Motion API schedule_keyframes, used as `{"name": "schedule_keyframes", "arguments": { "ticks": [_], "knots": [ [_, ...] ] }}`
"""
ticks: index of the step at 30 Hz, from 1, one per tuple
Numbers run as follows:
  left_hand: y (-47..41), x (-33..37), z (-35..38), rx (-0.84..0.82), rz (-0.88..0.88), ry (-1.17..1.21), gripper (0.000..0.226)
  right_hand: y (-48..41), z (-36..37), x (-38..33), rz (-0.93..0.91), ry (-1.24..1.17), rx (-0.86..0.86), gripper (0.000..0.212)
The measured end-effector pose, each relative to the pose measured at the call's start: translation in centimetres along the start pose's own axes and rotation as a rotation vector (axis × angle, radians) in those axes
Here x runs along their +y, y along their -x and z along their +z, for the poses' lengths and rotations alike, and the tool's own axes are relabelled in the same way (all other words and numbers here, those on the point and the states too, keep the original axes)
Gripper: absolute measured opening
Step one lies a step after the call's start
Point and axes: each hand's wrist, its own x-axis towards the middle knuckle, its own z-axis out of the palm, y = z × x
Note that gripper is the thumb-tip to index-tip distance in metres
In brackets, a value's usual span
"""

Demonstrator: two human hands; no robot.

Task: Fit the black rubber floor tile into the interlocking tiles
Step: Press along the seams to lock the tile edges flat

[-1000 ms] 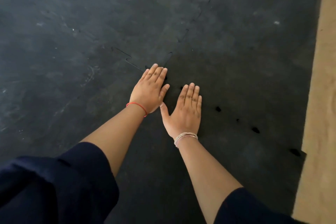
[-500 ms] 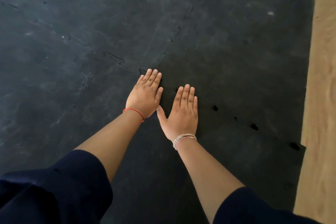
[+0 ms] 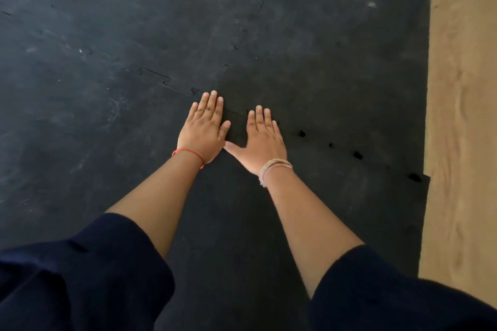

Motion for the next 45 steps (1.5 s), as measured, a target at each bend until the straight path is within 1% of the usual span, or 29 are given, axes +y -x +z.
{"name": "schedule_keyframes", "arguments": {
  "ticks": [3, 5, 7, 10, 12, 14, 17, 19, 20, 21, 23, 24, 25, 26, 29, 36, 41, 45],
  "knots": [
    [2.7, 0.8, 0.6, 0.001, 0.037, -0.011, 0.057, 2.0, -1.0, 1.7, -0.045, 0.11, -0.11, 0.103],
    [2.8, 0.7, 0.8, -0.006, 0.037, -0.015, 0.057, 1.8, -1.9, 2.1, -0.082, 0.182, -0.219, 0.113],
    [2.5, 0.7, 0.8, -0.007, 0.034, -0.016, 0.057, 1.1, -2.7, 1.9, -0.089, 0.197, -0.323, 0.123],
    [2.5, 0.6, 0.9, 0.0, 0.034, -0.012, 0.057, 0.5, -2.9, 1.7, -0.09, 0.235, -0.367, 0.131],
    [2.5, 0.6, 0.8, -0.009, 0.037, 0.0, 0.057, 0.7, -2.7, 1.9, -0.1, 0.234, -0.37, 0.132],
    [2.4, 0.6, 0.8, 0.001, 0.039, 0.007, 0.058, 0.8, -2.8, 2.4, -0.119, 0.185, -0.361, 0.126],
    [2.5, 0.7, 0.8, -0.003, 0.031, -0.007, 0.059, 1.0, -2.9, 3.3, -0.173, 0.095, -0.317, 0.11],
    [2.5, 1.3, 0.9, -0.011, -0.026, 0.015, 0.061, 2.1, -2.1, 4.6, -0.174, 0.086, -0.187, 0.101],
    [2.7, 2.0, 1.0, -0.006, -0.051, 0.029, 0.062, 3.1, -1.4, 5.6, -0.122, 0.083, -0.085, 0.098],
    [2.9, 3.2, 1.1, 0.002, -0.041, 0.037, 0.063, 4.3, -0.5, 6.7, -0.042, 0.076, 0.019, 0.095],
    [4.0, 6.5, 1.9, 0.02, 0.104, 0.048, 0.065, 7.0, 1.2, 8.9, 0.087, 0.068, 0.176, 0.091],
    [4.4, 8.1, 2.4, 0.02, 0.188, 0.04, 0.068, 7.9, 1.8, 9.6, 0.115, 0.069, 0.212, 0.089],
    [4.5, 9.3, 2.7, 0.014, 0.238, 0.029, 0.069, 8.2, 2.1, 10.1, 0.124, 0.08, 0.224, 0.088],
    [4.3, 10.1, 3.0, 0.011, 0.248, 0.029, 0.068, 8.1, 2.3, 10.2, 0.125, 0.088, 0.225, 0.088],
    [3.8, 10.3, 3.2, 0.026, 0.217, 0.043, 0.065, 7.5, 2.5, 10.1, 0.12, 0.08, 0.225, 0.086],
    [3.9, 10.5, 3.1, -0.009, 0.223, 0.015, 0.064, 7.4, 2.6, 10.3, 0.131, 0.071, 0.219, 0.085],
    [3.8, 10.4, 3.1, 0.009, 0.227, 0.026, 0.064, 7.4, 2.3, 10.3, 0.122, 0.059, 0.198, 0.086],
    [3.7, 10.3, 3.1, -0.032, 0.219, 0.024, 0.062, 7.1, 1.0, 10.3, 0.131, 0.091, 0.101, 0.087]
  ]
}}
